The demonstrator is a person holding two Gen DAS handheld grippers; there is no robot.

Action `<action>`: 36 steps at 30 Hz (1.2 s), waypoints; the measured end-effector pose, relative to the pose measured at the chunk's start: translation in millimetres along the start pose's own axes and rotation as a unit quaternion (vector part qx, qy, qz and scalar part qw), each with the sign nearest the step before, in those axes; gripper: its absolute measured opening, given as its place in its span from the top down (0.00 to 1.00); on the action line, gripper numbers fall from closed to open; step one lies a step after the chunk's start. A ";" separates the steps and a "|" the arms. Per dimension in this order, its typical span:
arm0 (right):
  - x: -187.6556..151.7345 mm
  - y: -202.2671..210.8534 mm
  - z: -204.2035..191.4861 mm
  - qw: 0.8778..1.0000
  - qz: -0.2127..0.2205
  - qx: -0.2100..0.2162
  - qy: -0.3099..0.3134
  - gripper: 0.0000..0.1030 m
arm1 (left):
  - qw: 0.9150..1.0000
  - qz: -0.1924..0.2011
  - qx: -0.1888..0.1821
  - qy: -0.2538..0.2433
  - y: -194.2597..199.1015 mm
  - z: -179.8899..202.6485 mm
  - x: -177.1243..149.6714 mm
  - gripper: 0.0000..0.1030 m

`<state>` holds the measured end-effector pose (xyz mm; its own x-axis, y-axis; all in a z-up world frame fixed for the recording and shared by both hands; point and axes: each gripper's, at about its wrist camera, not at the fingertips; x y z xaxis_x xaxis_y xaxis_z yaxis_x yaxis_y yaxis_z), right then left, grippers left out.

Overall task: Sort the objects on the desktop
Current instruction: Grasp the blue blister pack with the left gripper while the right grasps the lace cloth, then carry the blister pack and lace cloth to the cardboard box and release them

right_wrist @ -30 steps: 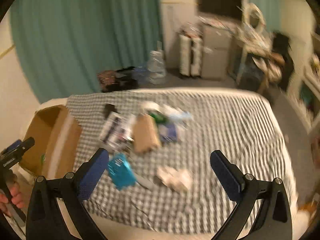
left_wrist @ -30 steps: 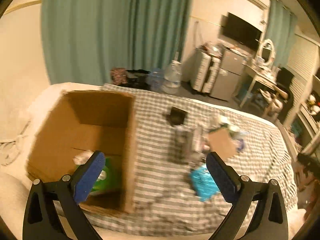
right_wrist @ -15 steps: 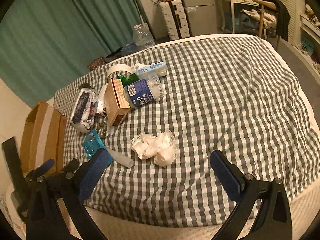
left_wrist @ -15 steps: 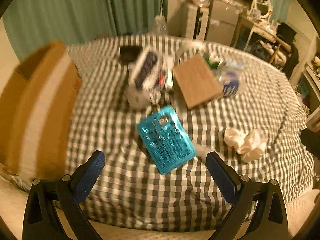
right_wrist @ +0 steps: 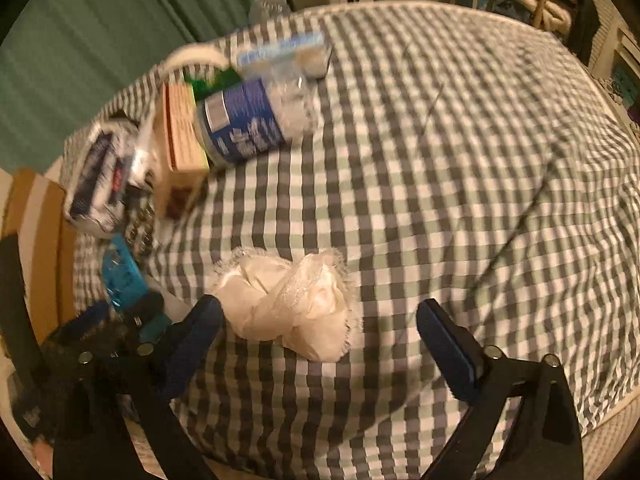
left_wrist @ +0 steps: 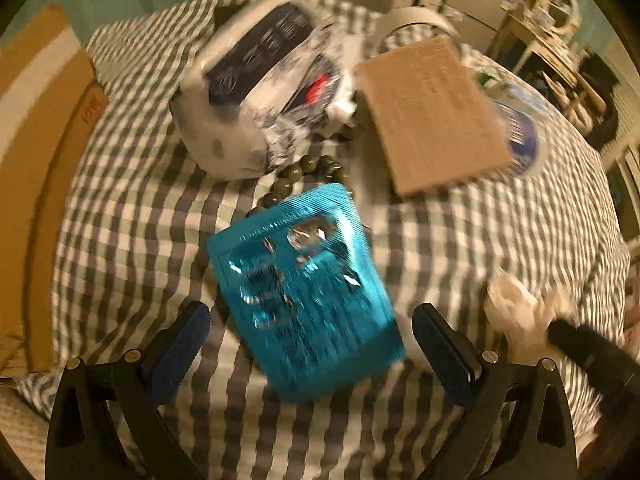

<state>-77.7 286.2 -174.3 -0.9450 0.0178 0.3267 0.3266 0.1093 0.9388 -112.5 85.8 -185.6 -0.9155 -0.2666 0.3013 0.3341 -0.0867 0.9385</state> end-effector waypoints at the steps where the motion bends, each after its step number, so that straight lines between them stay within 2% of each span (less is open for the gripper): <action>1: -1.1 -7.0 -1.3 1.000 -0.013 0.000 0.005 0.15 | 1.000 -0.011 -0.010 0.010 -5.5 -3.8 1.7 0.01; 2: -3.1 -12.9 -1.3 1.000 -0.025 0.004 0.006 0.20 | 0.999 -0.019 -0.019 0.018 -8.6 -7.9 1.9 0.07; 4: -6.6 -17.9 0.6 0.999 -0.041 0.003 0.002 0.62 | 0.999 -0.020 -0.036 0.031 -5.5 -15.5 -0.4 0.13; 5: -7.9 -18.5 2.0 0.999 -0.046 0.000 -0.001 0.70 | 0.998 -0.014 -0.046 0.033 -0.9 -18.6 -2.3 0.27; 7: -10.9 -16.9 4.6 0.999 -0.046 0.001 -0.009 0.82 | 0.998 -0.016 -0.056 0.030 3.4 -21.1 -5.2 0.30; 8: -12.3 -15.2 5.0 0.999 -0.044 0.001 -0.010 0.85 | 0.998 -0.016 -0.059 0.029 4.7 -22.4 -6.5 0.30; 12: -18.1 -5.7 4.7 0.999 -0.033 -0.005 -0.009 0.88 | 0.997 -0.020 -0.063 0.037 7.9 -30.0 -10.6 0.30; 17: -27.7 17.4 1.9 1.000 -0.004 -0.002 -0.006 0.89 | 0.998 0.003 -0.053 0.032 24.7 -35.6 -20.3 0.30; 20: -36.2 46.1 -0.6 1.000 0.025 -0.001 -0.001 0.89 | 0.998 0.023 -0.053 0.031 43.6 -34.7 -17.4 0.30; 23: -43.7 78.6 -7.5 0.998 0.057 0.008 0.007 0.89 | 0.996 0.066 -0.062 0.020 82.8 -41.0 -15.1 0.30; 25: -39.0 101.6 -23.5 0.997 0.080 0.010 0.017 0.89 | 0.993 0.099 -0.066 0.002 114.6 -46.3 -12.4 0.30; 28: -28.5 127.9 -43.1 0.993 0.110 0.019 0.030 0.89 | 0.986 0.139 -0.095 -0.006 160.5 -58.0 6.4 0.30; 30: -25.0 144.6 -61.3 0.991 0.128 0.023 0.042 0.89 | 0.982 0.163 -0.090 -0.009 183.6 -66.6 23.0 0.30; 36: -11.9 185.3 -134.7 0.977 0.176 0.056 0.103 0.89 | 0.975 0.212 -0.062 0.021 233.6 -147.0 51.2 0.30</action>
<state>-3.4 172.3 10.5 -0.7468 -0.1258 0.6530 0.6155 0.2410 0.7504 -48.4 -89.2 24.2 -0.6794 -0.3432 0.6485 0.7079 -0.0739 0.7025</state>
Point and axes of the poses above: each gripper's, at about its wrist camera, not at the fingertips, and y roughly against the way its jaws point, z to its right, x to its top, and after that the axes turned 13 degrees about y, right-handed
